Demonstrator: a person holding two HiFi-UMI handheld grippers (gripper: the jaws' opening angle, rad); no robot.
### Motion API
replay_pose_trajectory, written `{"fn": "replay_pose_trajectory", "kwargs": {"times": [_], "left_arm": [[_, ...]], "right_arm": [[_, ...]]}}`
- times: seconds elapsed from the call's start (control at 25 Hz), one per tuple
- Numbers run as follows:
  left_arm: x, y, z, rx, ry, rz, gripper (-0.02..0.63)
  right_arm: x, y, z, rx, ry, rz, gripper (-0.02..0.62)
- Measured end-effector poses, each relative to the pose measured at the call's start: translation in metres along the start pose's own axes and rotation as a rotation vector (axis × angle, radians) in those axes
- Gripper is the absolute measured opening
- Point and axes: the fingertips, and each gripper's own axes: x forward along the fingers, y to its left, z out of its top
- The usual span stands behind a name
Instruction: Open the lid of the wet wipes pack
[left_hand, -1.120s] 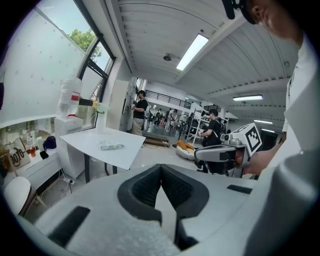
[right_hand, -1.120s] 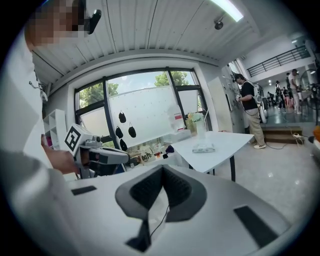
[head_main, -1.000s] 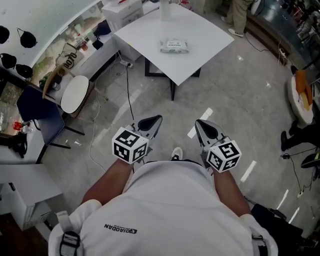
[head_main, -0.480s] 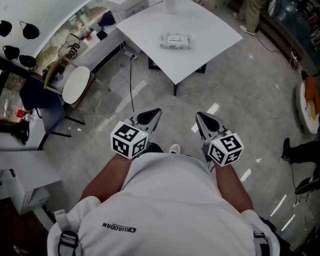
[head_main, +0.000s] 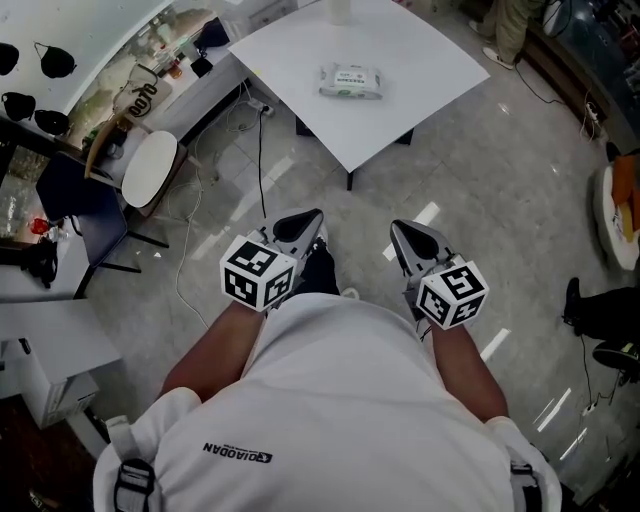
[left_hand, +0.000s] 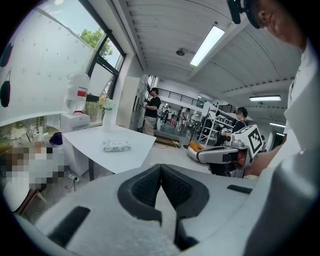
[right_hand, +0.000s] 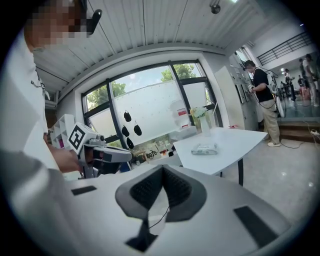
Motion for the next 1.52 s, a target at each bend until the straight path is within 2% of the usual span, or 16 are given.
{"fn": "replay_pose_trajectory", "kwargs": {"times": [0.36,0.64,1.04,1.24,1.52], "left_arm": [[0.042,0.041,0.023,-0.002,0.006,-0.030,0.005],[0.081,0.108,0.059,0.018,0.013,-0.031,0.005],[0.127,0.198,0.112,0.058,0.009,-0.091,0.005],[0.141,0.230,0.120,0.087,0.015,-0.123,0.005],[0.149,0.255,0.123,0.073,0.026,-0.142,0.005]], "right_arm": [[0.041,-0.037,0.021,-0.016,0.023,-0.033,0.007],[0.110,-0.073,0.055,-0.037,0.056,-0.044,0.006],[0.207,-0.116,0.110,-0.091,0.053,-0.107,0.008],[0.239,-0.134,0.119,-0.097,0.061,-0.153,0.008],[0.267,-0.146,0.125,-0.110,0.099,-0.170,0.008]]}}
